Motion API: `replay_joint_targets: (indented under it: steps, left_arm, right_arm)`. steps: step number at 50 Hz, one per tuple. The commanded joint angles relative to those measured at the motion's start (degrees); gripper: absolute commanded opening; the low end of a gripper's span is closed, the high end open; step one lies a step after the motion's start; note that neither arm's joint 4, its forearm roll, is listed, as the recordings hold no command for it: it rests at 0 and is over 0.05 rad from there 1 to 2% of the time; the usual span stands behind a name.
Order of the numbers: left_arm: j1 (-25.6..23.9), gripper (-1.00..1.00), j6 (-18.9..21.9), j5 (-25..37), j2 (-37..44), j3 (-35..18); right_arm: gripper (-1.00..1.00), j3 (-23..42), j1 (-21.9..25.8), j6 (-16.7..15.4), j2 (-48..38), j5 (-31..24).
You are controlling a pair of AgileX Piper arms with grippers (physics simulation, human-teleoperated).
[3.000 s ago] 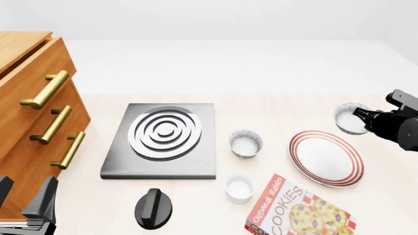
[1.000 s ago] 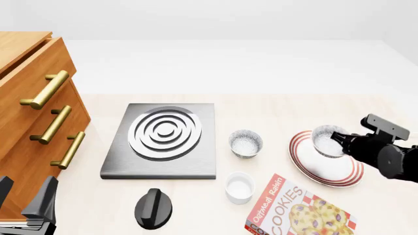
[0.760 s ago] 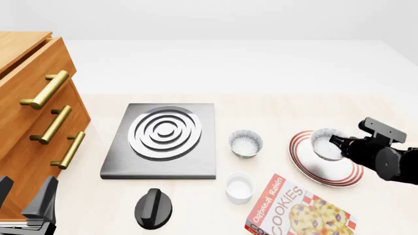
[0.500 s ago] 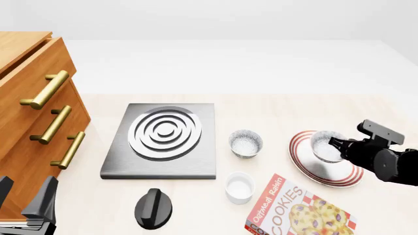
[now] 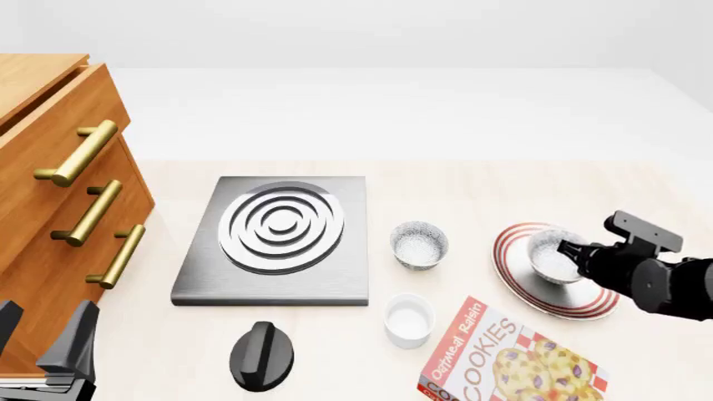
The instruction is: Pick the akita bowl next to the plate and place it on the plate.
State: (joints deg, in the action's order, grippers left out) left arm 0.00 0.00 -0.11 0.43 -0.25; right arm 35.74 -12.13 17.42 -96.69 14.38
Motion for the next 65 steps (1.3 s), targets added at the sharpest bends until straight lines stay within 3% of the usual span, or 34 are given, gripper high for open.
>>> replay_joint_targets:
  steps: [1,33,34,51,65]
  left_arm:
    - [0.0,1.0,0.0,0.0,0.0,0.0]
    - [0.0,1.0,0.0,0.0,0.0,0.0]
    - [0.0,1.0,0.0,0.0,0.0,0.0]
    - [0.0,1.0,0.0,0.0,0.0,0.0]
    - [0.0,1.0,0.0,0.0,0.0,0.0]
  right_arm:
    - [-1.0,0.34,-0.17,0.08,-0.99,0.73]
    - [-1.0,0.88,-1.12,-0.66,-1.1,-0.26]
    - [1.0,0.93,-1.19,-0.7,-1.12,-0.29]
    - [1.0,0.93,-0.97,-0.15,-0.09,-1.16]
    - [1.0,1.47,-0.15,2.7,5.05,-4.86]
